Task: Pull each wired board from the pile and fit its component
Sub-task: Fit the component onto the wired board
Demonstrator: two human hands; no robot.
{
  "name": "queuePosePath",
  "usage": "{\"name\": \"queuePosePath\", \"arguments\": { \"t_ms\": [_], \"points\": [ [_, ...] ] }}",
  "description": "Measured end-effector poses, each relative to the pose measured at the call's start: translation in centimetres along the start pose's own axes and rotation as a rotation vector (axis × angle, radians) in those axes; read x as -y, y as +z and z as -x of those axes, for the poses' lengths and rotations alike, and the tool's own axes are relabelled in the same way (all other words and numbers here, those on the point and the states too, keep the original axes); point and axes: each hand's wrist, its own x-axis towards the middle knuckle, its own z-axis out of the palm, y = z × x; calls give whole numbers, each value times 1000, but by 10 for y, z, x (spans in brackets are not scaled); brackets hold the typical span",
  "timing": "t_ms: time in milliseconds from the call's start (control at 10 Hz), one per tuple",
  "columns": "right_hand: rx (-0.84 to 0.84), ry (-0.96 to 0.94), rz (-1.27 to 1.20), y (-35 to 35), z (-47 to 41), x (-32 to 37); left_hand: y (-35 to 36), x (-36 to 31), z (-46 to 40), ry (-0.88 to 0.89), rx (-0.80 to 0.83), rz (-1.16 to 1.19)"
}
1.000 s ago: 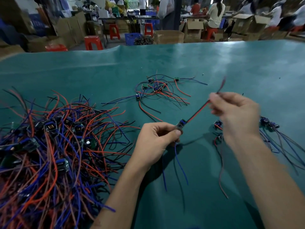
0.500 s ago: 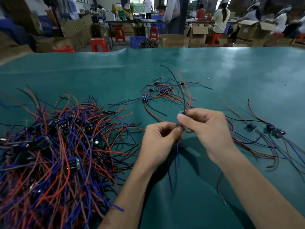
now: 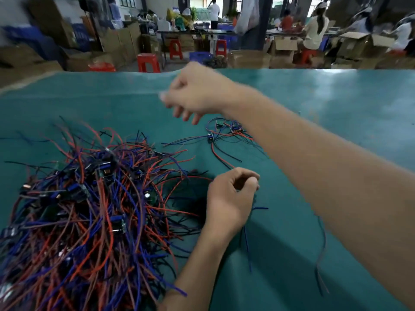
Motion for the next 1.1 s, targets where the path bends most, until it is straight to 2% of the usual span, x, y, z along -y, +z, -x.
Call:
{"name": "queuePosePath", "arguments": {
  "t_ms": [100,200,300,400,600,700,800,900,1100],
  "points": [
    [-33,155,339,36,-13,-56,0,2,-1,-31,-75,19],
    [-44,290,459,55,3,-100,-2,2,-1,-4,-110,19],
    [-151,334,292,59,2,-113,-3,2,-2,-2,-134,38],
    [-350,394,76,35,8,-120,-3,4,-2,-37,-188,84],
    [-507,400,-600,-26,78,-132,-2,3,-4,-65,-258,135],
    [-481,397,-959,-38,126,-129,-3,0,-3,-67,-204,173],
    [-370,426,-1165,-18,162,-123,-3,-5,-1,-64,-107,219],
    [-330,443,-1085,14,175,-120,-1,-11,3,-58,40,294],
    [-459,397,-1000,38,174,-125,-1,-9,5,-17,97,280]
  ]
}}
